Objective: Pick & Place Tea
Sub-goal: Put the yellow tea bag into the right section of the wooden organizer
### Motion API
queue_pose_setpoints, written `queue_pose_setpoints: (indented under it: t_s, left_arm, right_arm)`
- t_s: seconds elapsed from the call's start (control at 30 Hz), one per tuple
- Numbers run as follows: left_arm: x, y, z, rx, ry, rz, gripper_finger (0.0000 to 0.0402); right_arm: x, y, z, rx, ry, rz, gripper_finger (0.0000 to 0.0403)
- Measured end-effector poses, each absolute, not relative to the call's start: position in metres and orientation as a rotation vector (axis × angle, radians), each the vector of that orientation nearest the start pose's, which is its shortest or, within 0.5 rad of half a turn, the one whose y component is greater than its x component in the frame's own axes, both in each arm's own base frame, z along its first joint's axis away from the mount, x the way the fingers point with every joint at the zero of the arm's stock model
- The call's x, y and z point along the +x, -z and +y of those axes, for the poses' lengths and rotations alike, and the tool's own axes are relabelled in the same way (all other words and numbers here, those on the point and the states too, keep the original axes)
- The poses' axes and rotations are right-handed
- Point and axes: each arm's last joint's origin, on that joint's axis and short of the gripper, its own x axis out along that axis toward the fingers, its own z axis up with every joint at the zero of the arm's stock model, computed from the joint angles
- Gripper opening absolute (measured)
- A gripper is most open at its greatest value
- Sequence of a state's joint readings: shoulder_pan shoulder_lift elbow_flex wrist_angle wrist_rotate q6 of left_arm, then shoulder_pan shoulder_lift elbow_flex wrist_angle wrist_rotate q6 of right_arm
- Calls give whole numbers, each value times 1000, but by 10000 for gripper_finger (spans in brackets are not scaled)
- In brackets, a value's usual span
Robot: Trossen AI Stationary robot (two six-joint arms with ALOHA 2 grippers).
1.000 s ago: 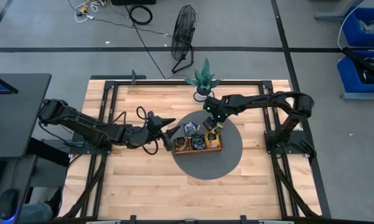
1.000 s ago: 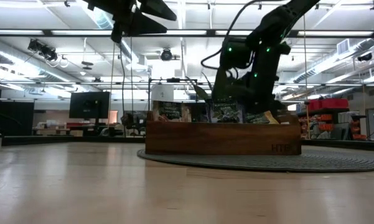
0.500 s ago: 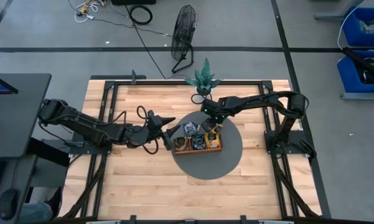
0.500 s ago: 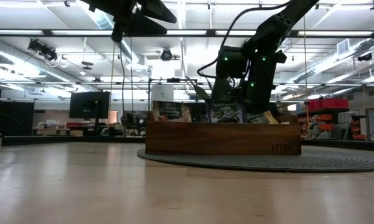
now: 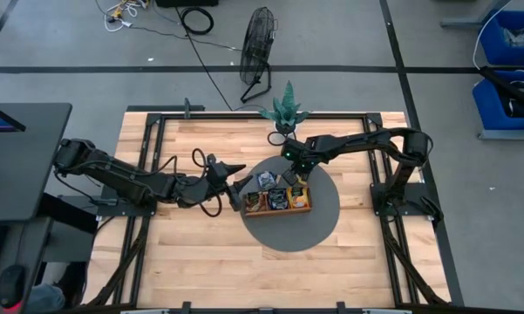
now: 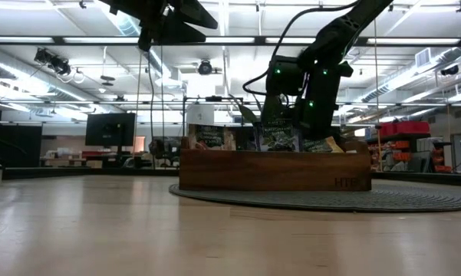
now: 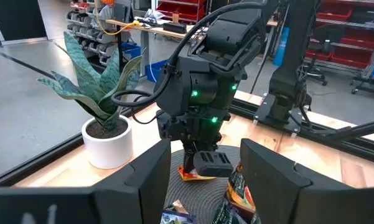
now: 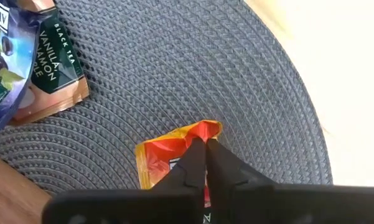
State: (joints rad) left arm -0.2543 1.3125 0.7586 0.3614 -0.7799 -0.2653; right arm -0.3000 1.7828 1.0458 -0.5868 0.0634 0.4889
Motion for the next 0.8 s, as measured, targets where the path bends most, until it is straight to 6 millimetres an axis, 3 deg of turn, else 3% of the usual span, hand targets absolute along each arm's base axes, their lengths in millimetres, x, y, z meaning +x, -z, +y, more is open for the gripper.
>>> queue_pose_setpoints:
  t_s: [0.8]
  left_arm:
    - [276,-264,-49,-162,-548,100,197]
  right_arm:
    - [289,-197,-94,555,655,1096,0]
